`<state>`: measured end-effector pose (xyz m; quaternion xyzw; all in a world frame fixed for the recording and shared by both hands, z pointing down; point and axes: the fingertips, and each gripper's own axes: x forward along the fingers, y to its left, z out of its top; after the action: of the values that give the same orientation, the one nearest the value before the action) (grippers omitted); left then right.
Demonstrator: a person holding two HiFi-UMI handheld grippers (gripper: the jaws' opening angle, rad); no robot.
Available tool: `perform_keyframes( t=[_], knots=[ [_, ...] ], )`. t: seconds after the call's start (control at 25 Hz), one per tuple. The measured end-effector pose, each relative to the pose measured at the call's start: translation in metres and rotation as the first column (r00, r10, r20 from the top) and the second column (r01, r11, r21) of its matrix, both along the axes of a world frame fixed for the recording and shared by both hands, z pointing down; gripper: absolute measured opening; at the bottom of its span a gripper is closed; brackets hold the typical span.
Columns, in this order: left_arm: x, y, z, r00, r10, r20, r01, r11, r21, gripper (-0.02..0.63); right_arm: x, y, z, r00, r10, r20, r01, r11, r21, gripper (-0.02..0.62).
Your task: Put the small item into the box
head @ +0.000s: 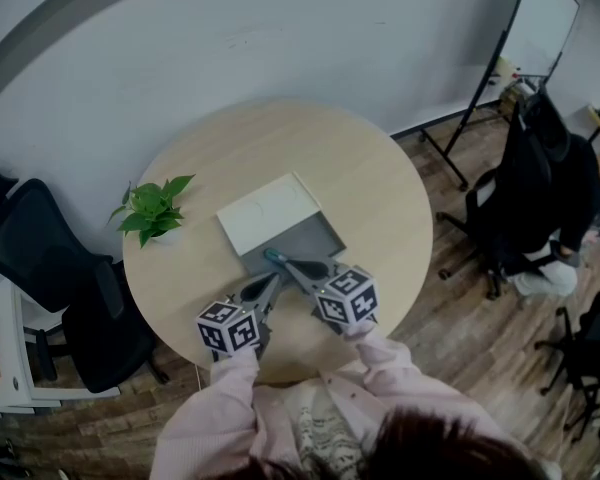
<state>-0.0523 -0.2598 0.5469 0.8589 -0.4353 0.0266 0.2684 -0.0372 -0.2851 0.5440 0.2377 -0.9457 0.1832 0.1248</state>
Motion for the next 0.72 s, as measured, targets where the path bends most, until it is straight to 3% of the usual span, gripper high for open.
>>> perform_keyframes(
  t=[0.72],
  knots=[
    [0.004, 0.012, -0.008, 1.000, 0.015, 0.003, -0.015, 0.999, 0.033, 0.009, 0.008, 0.016, -0.005, 0.999, -0.004, 0.036, 0.004, 1.000, 0.017, -0.005]
  ],
)
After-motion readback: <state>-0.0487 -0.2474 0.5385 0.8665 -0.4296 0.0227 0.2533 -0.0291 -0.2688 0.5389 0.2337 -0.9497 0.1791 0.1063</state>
